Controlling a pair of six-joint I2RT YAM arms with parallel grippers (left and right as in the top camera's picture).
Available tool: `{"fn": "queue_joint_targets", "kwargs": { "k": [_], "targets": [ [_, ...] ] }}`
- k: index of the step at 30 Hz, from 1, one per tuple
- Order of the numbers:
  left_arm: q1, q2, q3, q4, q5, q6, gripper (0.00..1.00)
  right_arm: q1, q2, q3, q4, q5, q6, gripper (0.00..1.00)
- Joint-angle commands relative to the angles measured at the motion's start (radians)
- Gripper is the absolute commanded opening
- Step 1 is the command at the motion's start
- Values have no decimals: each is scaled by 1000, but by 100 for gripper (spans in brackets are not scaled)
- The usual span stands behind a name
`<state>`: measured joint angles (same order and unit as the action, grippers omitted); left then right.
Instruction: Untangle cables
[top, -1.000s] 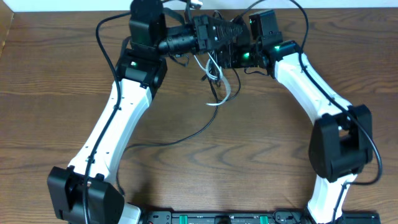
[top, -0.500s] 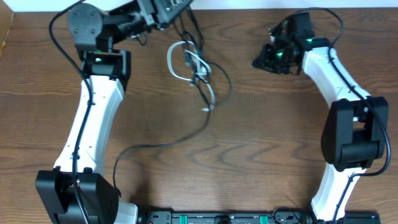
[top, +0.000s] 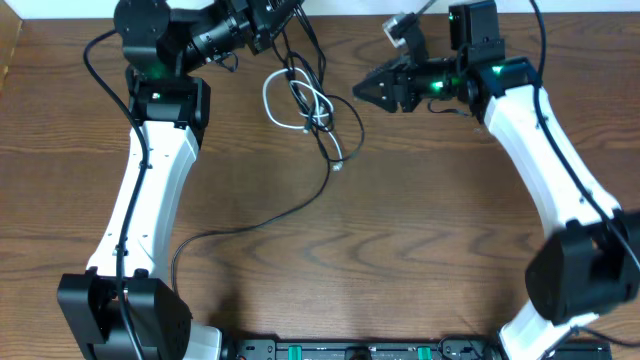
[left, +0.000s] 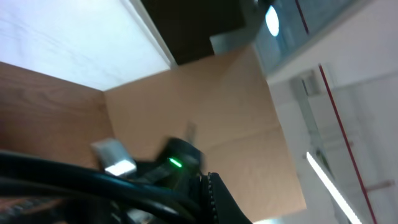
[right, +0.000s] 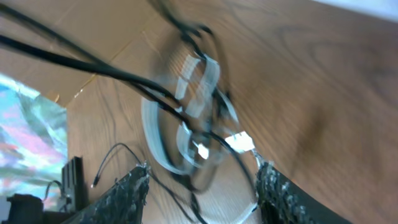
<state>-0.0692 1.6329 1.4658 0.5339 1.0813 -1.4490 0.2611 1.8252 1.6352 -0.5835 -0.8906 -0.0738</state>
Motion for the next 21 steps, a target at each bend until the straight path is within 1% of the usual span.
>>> {"fn": "queue_joint_targets", "kwargs": {
  "k": [1, 5, 9, 14, 17, 18, 21],
  "targets": [
    [-2, -5, 13, -30, -82, 19, 7, 54, -1, 5, 0, 66, -32, 53],
    [-2, -5, 13, -37, -113, 19, 8, 102, 11, 5, 5, 75, -32, 54],
    [-17, -5, 13, -36, -126, 15, 7, 146, 37, 5, 26, 157, -32, 54],
    [-43, -5, 13, -36, -132, 15, 8, 195, 95, 5, 142, 229, -5, 55],
    [-52, -5, 13, -36, -133, 15, 8, 221, 132, 5, 201, 329, 52, 52],
    [-55, -5, 13, -36, -133, 15, 7, 226, 145, 5, 213, 354, 70, 48],
    [-56, -5, 13, -36, -133, 17, 7, 228, 166, 5, 216, 372, 131, 26]
  ]
}}
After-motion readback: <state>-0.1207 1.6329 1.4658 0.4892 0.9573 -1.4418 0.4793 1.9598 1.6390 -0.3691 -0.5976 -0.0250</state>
